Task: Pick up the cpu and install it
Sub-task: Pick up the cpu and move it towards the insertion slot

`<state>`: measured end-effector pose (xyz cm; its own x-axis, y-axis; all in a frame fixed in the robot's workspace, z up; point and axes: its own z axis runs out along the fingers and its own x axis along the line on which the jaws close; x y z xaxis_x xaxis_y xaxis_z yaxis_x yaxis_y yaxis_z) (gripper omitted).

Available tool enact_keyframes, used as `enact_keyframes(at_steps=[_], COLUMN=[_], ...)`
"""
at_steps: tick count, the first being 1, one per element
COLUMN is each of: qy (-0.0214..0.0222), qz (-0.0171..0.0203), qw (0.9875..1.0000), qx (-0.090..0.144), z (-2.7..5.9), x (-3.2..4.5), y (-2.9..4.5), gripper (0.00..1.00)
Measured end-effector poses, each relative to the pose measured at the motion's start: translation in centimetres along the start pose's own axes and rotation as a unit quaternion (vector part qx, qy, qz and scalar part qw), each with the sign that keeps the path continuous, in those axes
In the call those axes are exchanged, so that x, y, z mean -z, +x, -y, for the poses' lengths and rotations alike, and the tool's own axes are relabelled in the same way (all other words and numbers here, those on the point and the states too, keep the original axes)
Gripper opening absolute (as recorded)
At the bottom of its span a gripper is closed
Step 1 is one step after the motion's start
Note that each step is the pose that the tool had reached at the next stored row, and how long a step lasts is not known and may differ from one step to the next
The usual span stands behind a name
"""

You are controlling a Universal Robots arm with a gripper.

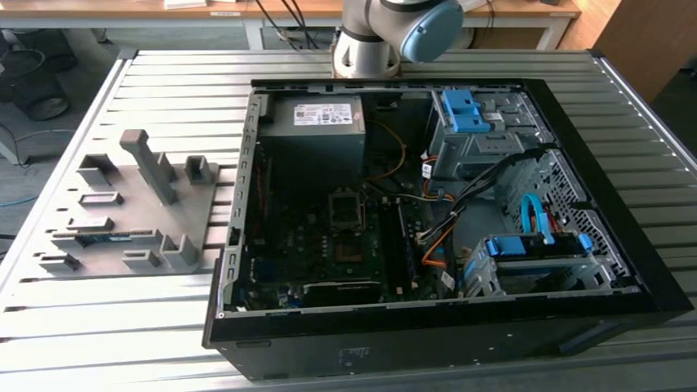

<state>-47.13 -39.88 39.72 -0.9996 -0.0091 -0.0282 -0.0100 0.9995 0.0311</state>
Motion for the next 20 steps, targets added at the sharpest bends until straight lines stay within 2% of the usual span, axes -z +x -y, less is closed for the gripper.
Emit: enact_keyframes(at_steps=[20], qy=[0.0], qz=[0.0], qw=[1.0], qx=[0.0], z=[-0.08], x=[2.45], y=[-0.07], gripper=[0.47])
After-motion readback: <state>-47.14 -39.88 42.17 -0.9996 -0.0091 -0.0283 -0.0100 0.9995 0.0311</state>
